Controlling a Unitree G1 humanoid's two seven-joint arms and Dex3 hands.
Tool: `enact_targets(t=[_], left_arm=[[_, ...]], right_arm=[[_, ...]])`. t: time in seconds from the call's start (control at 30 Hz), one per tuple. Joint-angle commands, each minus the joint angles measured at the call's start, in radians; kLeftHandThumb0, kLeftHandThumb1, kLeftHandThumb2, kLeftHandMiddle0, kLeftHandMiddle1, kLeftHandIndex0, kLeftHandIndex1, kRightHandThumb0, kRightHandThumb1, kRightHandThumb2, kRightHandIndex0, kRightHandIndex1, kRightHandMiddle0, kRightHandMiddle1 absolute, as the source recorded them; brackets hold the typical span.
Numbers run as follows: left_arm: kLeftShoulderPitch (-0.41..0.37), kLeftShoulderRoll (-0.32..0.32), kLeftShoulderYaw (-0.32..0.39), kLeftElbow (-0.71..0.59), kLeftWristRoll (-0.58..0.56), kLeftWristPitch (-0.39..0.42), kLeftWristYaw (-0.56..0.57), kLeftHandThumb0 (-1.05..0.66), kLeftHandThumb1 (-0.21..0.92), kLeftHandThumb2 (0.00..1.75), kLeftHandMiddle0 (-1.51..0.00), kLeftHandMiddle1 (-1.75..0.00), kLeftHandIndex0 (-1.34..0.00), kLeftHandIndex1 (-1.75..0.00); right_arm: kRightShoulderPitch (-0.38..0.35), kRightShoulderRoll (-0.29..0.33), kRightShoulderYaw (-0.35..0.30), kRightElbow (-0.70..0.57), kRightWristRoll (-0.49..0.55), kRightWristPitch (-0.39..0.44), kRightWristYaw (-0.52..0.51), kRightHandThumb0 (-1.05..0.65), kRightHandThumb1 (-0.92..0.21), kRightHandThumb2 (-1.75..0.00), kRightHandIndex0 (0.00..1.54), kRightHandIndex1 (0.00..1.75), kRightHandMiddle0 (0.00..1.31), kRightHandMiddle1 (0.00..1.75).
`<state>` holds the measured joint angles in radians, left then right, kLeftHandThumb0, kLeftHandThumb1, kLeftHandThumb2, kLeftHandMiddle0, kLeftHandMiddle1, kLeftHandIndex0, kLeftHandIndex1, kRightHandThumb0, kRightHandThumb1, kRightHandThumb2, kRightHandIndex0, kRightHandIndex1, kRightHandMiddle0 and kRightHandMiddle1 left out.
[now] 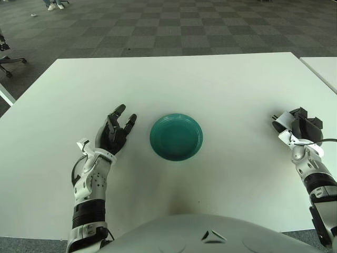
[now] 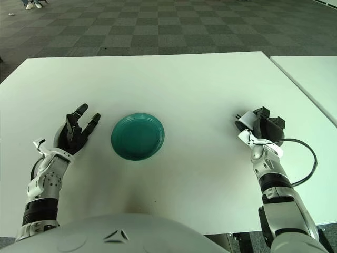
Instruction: Put the charger into the plate.
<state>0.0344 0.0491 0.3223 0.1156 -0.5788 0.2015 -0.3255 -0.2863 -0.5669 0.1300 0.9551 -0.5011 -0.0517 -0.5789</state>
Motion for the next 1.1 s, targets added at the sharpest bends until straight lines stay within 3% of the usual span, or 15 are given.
enact_targets(t=[0.0, 0.07, 0.17, 0.23, 0.47, 0.5, 0.53, 0.63, 0.87, 0.97, 1.07], left_arm=[[0.017, -0.006, -0.006, 0.011, 0.011, 0.017, 0.017, -0.78, 0.92, 0.9, -0.43, 0.0, 0.0, -0.8], [0.019, -0.008, -0.007, 0.009, 0.012, 0.016, 0.018, -0.78, 0.92, 0.9, -0.43, 0.0, 0.0, -0.8], [0.022, -0.011, -0.009, 0.006, 0.013, 0.015, 0.018, -0.78, 0.92, 0.9, -0.43, 0.0, 0.0, -0.8], [0.023, -0.011, -0.01, 0.005, 0.014, 0.014, 0.018, -0.78, 0.92, 0.9, -0.43, 0.0, 0.0, -0.8], [0.029, -0.015, -0.013, 0.0, 0.015, 0.012, 0.019, -0.78, 0.92, 0.9, -0.43, 0.0, 0.0, -0.8], [0.029, -0.015, -0.013, 0.0, 0.015, 0.012, 0.02, -0.78, 0.92, 0.9, -0.43, 0.0, 0.0, -0.8], [0.031, -0.016, -0.014, -0.003, 0.015, 0.012, 0.02, -0.78, 0.92, 0.9, -0.43, 0.0, 0.0, -0.8], [0.036, -0.018, -0.016, -0.01, 0.015, 0.012, 0.022, -0.78, 0.92, 0.9, -0.43, 0.0, 0.0, -0.8], [0.055, -0.026, -0.024, -0.033, 0.016, 0.013, 0.025, -0.78, 0.92, 0.9, -0.43, 0.0, 0.0, -0.8], [0.065, -0.033, -0.03, -0.043, 0.018, 0.01, 0.027, -0.78, 0.92, 0.9, -0.43, 0.0, 0.0, -0.8], [0.075, -0.041, -0.037, -0.052, 0.022, 0.007, 0.031, -0.78, 0.92, 0.9, -0.43, 0.0, 0.0, -0.8]], right_arm=[[0.085, 0.1, 0.063, 0.066, -0.019, 0.042, 0.044, -0.42, -0.87, -0.64, 0.97, 1.75, 0.82, 1.75], [0.074, 0.086, 0.067, 0.035, -0.023, 0.054, 0.043, -0.42, -0.87, -0.64, 0.97, 1.75, 0.82, 1.75], [0.065, 0.005, 0.057, -0.164, -0.049, 0.123, 0.082, -0.42, -0.87, -0.65, 0.96, 1.75, 0.8, 1.75], [0.056, -0.019, 0.06, -0.217, -0.07, 0.143, 0.084, -0.42, -0.88, -0.65, 0.95, 1.75, 0.78, 1.75], [-0.019, -0.056, 0.074, -0.303, -0.148, 0.166, 0.055, -0.42, -0.89, -0.65, 0.95, 1.75, 0.75, 1.75], [-0.022, -0.057, 0.07, -0.41, -0.166, 0.175, 0.063, -0.42, -0.89, -0.65, 0.95, 1.75, 0.74, 1.75], [-0.022, -0.057, 0.066, -0.491, -0.181, 0.181, 0.07, -0.42, -0.77, -0.79, 0.97, 1.75, 0.63, 1.75], [-0.049, -0.033, 0.07, -0.596, -0.202, 0.162, 0.06, -0.42, -0.6, -0.97, 1.01, 1.75, 0.51, 1.75], [-0.069, 0.053, 0.127, -0.883, -0.27, 0.23, 0.175, -0.42, -0.53, -1.05, 1.11, 1.75, 0.46, 1.75], [-0.156, 0.109, 0.177, -0.784, -0.265, 0.191, 0.199, -0.41, -0.54, -1.03, 1.13, 1.75, 0.44, 1.75], [-0.182, 0.161, 0.228, -0.762, -0.287, 0.167, 0.212, -0.41, -0.56, -1.01, 1.14, 1.75, 0.43, 1.75]])
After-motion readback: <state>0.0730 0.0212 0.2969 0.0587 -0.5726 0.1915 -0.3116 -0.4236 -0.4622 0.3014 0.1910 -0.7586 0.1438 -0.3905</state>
